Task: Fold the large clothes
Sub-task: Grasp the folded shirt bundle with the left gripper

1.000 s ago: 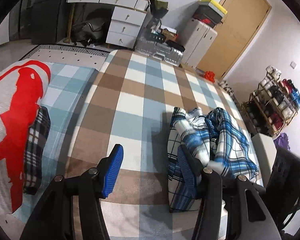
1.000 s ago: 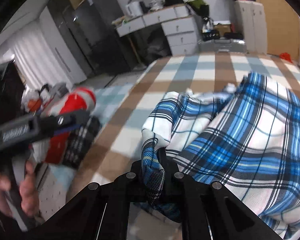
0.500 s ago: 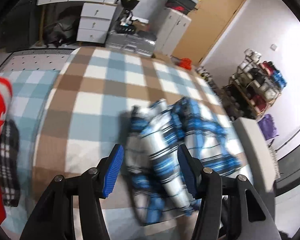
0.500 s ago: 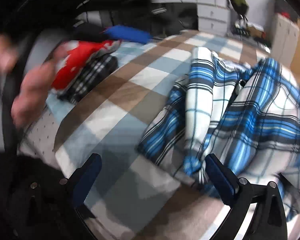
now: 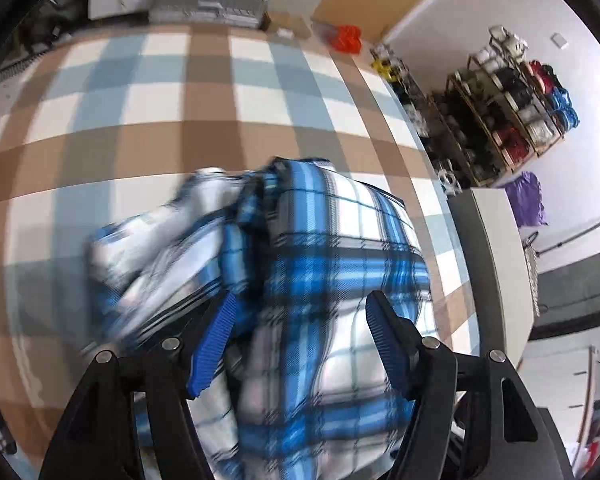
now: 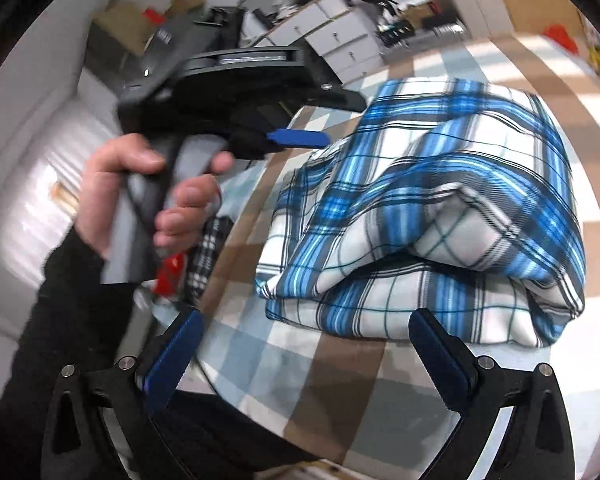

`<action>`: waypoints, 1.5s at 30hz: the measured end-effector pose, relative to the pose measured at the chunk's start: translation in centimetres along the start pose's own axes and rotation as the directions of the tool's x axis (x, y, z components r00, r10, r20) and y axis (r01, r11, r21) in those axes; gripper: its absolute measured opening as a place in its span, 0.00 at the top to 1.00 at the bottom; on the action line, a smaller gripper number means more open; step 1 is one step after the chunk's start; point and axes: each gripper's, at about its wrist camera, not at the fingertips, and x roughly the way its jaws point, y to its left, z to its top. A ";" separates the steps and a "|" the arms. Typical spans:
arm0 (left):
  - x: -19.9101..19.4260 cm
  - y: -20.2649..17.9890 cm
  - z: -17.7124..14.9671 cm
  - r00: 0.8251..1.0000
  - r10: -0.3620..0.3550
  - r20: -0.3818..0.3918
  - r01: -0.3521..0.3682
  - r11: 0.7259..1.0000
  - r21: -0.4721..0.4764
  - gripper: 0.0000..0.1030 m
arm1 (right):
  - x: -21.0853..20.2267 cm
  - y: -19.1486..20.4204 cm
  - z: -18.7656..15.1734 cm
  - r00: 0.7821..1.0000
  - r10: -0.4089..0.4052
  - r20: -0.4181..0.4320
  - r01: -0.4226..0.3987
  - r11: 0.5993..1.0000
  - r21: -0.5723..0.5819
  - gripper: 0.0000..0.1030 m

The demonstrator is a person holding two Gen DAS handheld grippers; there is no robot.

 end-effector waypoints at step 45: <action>-0.7 1.8 -4.0 0.987 -0.142 -0.075 0.135 0.987 -0.087 1.00 | -2.8 -3.4 1.2 0.998 -0.009 0.067 0.001 0.994 0.109 0.00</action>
